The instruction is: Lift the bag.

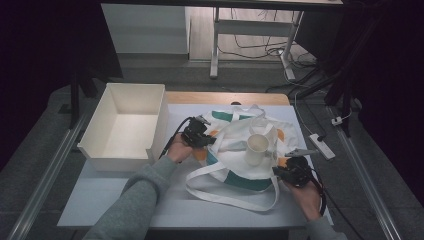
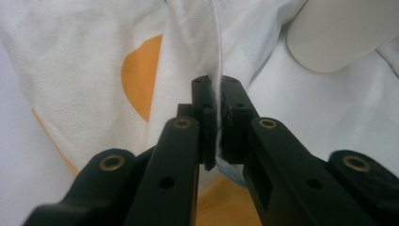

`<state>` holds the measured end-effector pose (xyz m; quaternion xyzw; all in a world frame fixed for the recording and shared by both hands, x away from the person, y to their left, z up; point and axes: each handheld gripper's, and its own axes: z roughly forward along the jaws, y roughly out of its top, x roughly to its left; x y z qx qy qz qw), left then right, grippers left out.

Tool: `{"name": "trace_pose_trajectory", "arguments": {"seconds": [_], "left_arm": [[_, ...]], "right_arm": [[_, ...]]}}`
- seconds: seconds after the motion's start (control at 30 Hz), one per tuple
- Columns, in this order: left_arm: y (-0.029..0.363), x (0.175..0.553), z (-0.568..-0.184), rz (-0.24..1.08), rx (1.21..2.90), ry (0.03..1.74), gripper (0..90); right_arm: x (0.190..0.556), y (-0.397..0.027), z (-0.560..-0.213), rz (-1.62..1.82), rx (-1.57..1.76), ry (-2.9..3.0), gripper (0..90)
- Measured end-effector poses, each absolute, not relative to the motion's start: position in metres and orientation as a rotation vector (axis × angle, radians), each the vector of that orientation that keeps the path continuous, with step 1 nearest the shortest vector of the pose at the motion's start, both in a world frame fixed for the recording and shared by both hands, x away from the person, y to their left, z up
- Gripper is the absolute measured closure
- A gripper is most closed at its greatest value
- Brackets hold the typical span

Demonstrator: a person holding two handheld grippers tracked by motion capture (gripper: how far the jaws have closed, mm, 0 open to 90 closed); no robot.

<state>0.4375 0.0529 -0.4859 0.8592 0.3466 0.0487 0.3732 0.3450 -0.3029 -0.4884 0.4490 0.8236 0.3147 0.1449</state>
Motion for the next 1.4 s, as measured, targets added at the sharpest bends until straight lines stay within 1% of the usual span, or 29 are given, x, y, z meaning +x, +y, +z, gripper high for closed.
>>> {"name": "trace_pose_trajectory", "arguments": {"seconds": [0.6,0.97,1.4], "left_arm": [[0.071,0.42,-0.454,0.176,2.114,0.838,85.7],[0.078,0.416,-0.445,0.199,2.071,0.835,85.8],[0.09,0.405,-0.426,0.259,2.009,0.817,86.0]], "right_arm": [[0.331,-0.315,-0.446,1.1,1.173,2.168,87.6],[0.333,-0.315,-0.434,1.152,1.129,2.122,87.6],[0.336,-0.312,-0.416,1.206,1.054,2.08,87.7]]}}
